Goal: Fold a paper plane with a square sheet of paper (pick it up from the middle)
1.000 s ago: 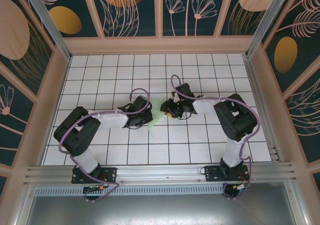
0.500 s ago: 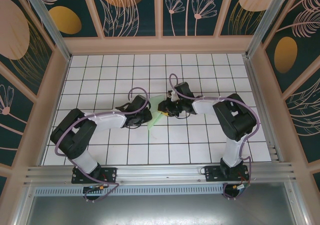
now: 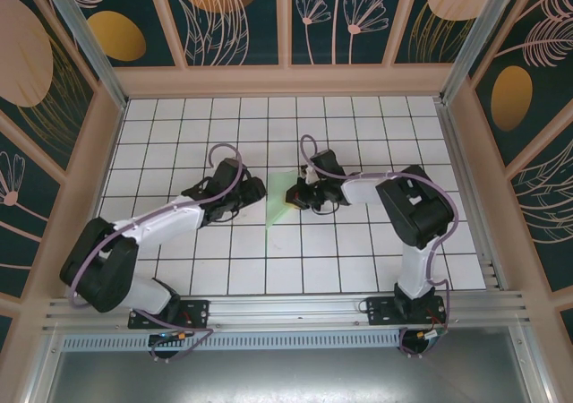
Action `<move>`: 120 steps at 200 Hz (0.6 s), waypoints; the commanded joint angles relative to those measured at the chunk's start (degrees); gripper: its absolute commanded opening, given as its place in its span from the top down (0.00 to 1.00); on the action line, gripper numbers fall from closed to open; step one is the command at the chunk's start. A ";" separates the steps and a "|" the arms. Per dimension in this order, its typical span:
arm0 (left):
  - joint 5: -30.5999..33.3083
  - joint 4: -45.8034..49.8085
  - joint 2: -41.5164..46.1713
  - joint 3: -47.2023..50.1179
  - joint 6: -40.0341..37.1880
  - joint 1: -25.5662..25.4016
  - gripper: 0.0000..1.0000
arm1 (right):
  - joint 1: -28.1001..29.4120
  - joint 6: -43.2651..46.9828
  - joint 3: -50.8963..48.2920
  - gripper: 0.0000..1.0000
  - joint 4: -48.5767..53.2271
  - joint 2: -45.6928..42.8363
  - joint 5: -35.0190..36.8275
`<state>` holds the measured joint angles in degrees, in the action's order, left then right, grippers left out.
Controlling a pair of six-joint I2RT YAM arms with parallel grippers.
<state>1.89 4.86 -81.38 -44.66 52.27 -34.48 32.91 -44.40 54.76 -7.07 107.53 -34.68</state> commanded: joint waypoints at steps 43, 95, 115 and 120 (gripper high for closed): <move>2.43 -4.40 8.10 1.08 -11.42 0.51 0.09 | -1.22 -6.69 1.33 1.00 11.24 -14.67 17.44; -7.28 -22.33 7.11 6.75 -21.11 0.38 0.01 | -1.08 -16.80 0.93 1.00 13.95 -12.80 19.95; -10.82 -31.03 5.58 10.79 -24.07 -0.31 0.02 | -1.09 -19.62 1.61 1.00 14.42 -10.70 18.83; -11.27 -33.02 5.26 11.69 -25.03 -0.78 0.03 | -1.09 -20.07 1.93 1.00 14.92 -10.28 18.56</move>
<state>-3.81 -14.66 -74.26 -36.91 33.89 -34.44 31.92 -58.87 55.42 4.75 94.67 -16.34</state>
